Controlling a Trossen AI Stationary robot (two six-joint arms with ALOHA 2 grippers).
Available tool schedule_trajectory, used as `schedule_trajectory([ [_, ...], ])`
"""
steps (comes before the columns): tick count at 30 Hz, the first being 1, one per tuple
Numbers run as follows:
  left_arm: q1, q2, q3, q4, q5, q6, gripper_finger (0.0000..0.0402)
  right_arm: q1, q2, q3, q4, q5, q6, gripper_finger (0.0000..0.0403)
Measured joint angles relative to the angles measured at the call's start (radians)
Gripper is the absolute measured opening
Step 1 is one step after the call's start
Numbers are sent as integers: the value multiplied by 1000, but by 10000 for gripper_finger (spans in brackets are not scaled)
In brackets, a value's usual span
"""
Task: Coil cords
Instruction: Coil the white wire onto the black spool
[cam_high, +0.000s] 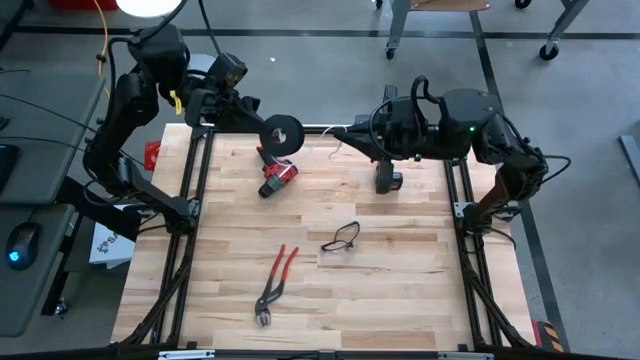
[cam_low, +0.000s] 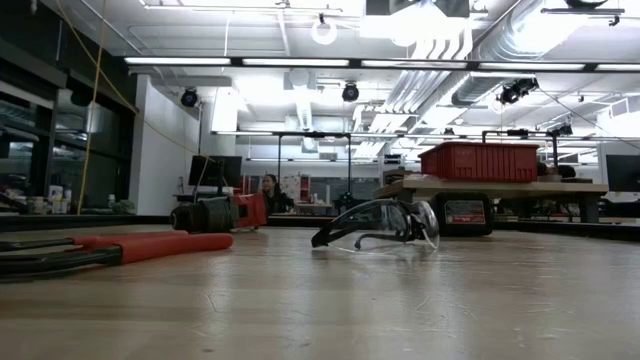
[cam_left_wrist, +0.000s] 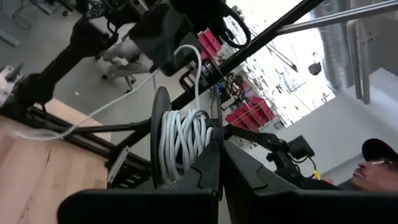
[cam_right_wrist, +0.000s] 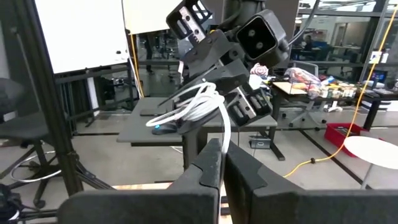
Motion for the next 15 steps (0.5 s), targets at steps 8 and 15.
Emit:
schedule_trajectory([
  [8,2,-2,0,3,2,0,0,0,0,0,0,1,0,0],
  [15,2,-4,0,3,4,0,0,1,-1,0,0,-15,3,0],
])
